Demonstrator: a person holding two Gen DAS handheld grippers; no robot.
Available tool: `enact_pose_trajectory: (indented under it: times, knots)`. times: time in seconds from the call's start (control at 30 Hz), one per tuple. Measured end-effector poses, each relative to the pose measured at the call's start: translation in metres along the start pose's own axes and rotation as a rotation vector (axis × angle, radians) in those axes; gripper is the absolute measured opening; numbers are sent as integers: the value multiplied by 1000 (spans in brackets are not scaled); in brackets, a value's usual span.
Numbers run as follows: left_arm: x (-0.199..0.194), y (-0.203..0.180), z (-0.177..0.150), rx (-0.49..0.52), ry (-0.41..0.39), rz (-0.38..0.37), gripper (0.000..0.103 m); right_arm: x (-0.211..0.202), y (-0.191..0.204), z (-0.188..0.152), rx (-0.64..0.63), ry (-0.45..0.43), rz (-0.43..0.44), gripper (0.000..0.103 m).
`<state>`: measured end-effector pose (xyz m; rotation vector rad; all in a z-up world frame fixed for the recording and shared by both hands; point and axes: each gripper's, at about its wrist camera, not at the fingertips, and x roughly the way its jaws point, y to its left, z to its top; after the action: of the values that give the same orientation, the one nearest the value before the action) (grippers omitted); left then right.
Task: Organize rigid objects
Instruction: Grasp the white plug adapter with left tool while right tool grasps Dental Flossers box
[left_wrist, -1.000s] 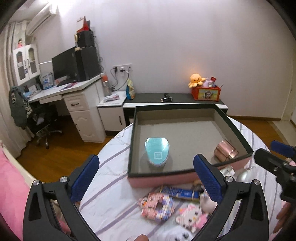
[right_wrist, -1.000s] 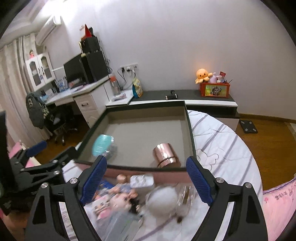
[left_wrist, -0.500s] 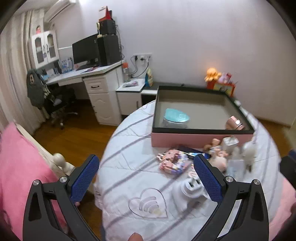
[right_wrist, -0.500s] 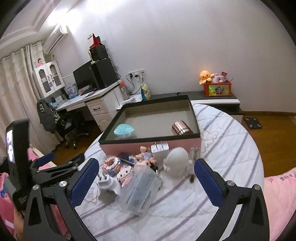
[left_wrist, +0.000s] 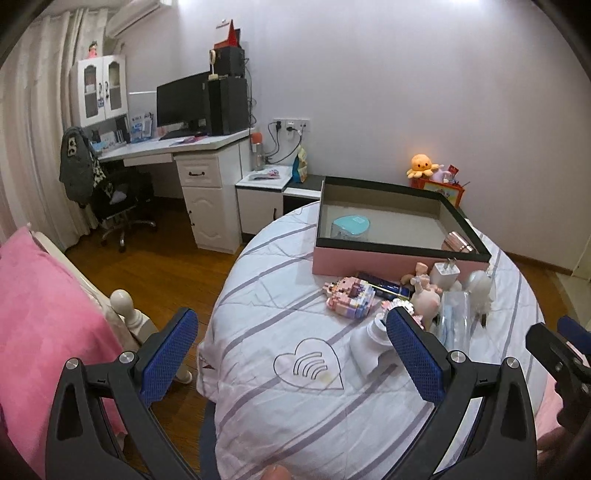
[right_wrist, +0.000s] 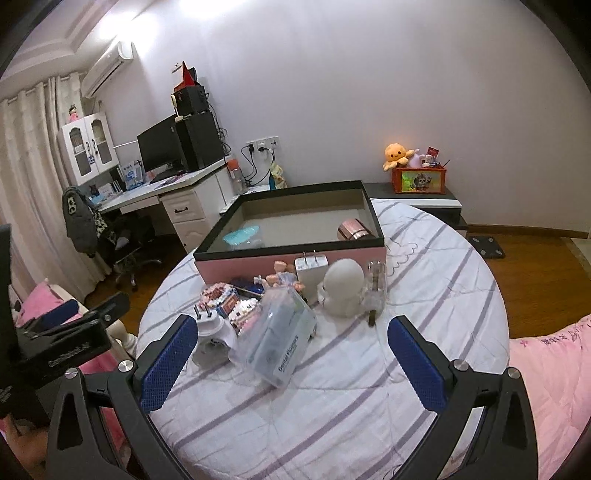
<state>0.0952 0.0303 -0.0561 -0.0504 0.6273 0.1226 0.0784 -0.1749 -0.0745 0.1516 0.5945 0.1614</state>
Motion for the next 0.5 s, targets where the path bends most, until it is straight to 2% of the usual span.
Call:
enact_pose_trajectory:
  times: [0.5]
  knots:
    - [-15, -8, -13, 29, -12, -31, 103, -5, -16, -5, 8, 2, -66, 103]
